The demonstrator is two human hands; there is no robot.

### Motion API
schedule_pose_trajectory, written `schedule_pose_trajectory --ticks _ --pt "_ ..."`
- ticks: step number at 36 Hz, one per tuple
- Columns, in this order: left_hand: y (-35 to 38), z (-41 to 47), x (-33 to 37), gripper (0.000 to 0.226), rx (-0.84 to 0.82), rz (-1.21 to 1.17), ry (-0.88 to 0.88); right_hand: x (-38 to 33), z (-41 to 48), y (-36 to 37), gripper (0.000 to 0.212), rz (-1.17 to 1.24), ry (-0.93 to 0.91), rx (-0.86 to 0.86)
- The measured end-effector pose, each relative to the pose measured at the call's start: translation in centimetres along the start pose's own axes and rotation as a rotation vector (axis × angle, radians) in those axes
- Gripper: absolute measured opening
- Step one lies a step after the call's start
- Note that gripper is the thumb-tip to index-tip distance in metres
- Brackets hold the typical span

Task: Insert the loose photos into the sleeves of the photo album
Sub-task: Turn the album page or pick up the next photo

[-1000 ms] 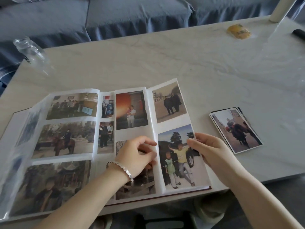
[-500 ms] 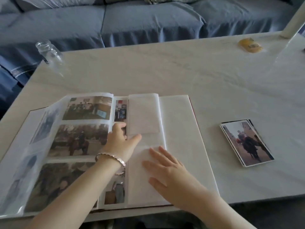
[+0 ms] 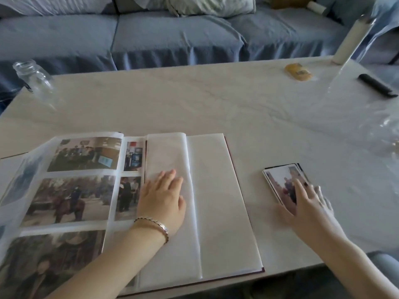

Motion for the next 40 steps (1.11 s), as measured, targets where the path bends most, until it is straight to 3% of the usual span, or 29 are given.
schedule_pose_trajectory --ticks 3,7,10,11,13,16,20,22,24,26,30,32,34,37,40 --pt "-0.3 0.1 0.1 0.048 0.013 0.009 0.002 0.1 -0.3 0.9 0.057 -0.118 -0.055 0.026" --pt "-0.5 0.1 0.2 0.047 0.013 0.020 0.013 -1.1 -0.9 0.4 0.011 -0.094 -0.243 0.297" --pt "-0.6 0.1 0.2 0.047 0.017 0.034 0.012 -1.6 -1.1 -0.1 0.029 -0.114 -0.216 0.288" --pt "-0.6 0.1 0.2 0.047 0.019 0.030 0.009 -1.8 -1.1 -0.4 0.028 -0.124 -0.185 0.260" --pt "-0.6 0.2 0.2 0.046 0.018 0.013 0.000 -2.3 -1.3 -0.9 0.006 -0.190 -0.147 0.195" --pt "-0.6 0.2 0.5 0.044 0.019 -0.022 -0.006 -2.2 -1.3 -1.2 0.029 -0.138 -0.110 0.117" --pt "-0.6 0.3 0.9 0.041 0.006 -0.038 -0.006 -2.4 -1.6 -1.8 0.033 -0.076 -0.076 0.122" --pt "-0.7 0.3 1.1 0.038 0.031 -0.076 0.006 -2.4 -1.4 -1.8 0.031 -0.106 -0.111 0.210" --pt "-1.1 0.3 1.4 0.031 0.094 -0.254 -0.008 -2.8 -1.7 -2.3 0.024 -0.047 -0.207 0.417" --pt "-1.6 0.3 1.7 0.016 0.130 -0.587 -0.110 -3.7 -2.8 -3.1 0.026 0.106 -0.315 0.687" --pt "-1.2 0.3 3.4 0.016 -0.212 -1.512 -0.386 -7.5 -4.5 -3.1 0.023 0.278 -0.531 0.817" --pt "-1.5 0.0 4.3 0.028 -0.369 -1.709 -0.370 -9.6 -5.1 -2.5 0.021 0.376 -0.657 0.762" --pt "-1.8 -0.3 4.7 0.028 -0.368 -1.735 -0.302 -11.3 -5.6 -1.5 0.019 0.429 -0.758 0.699" --pt "-1.6 -0.4 3.5 0.004 -0.104 -1.508 -0.350 -13.2 -5.7 -0.2 0.018 0.460 -0.884 0.500" --pt "-1.3 -0.2 1.7 0.010 0.036 -1.355 -0.441 -13.8 -5.1 0.1 0.028 0.554 -0.831 0.232"
Point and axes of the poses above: each hand's wrist, its own z-axis towards the middle knuckle, its own y-axis out of the palm, x = y × z, the point moved 4 cm from there along z, towards the middle knuckle, and after that the axes turned 8 degrees about z, right-handed, at the moved point
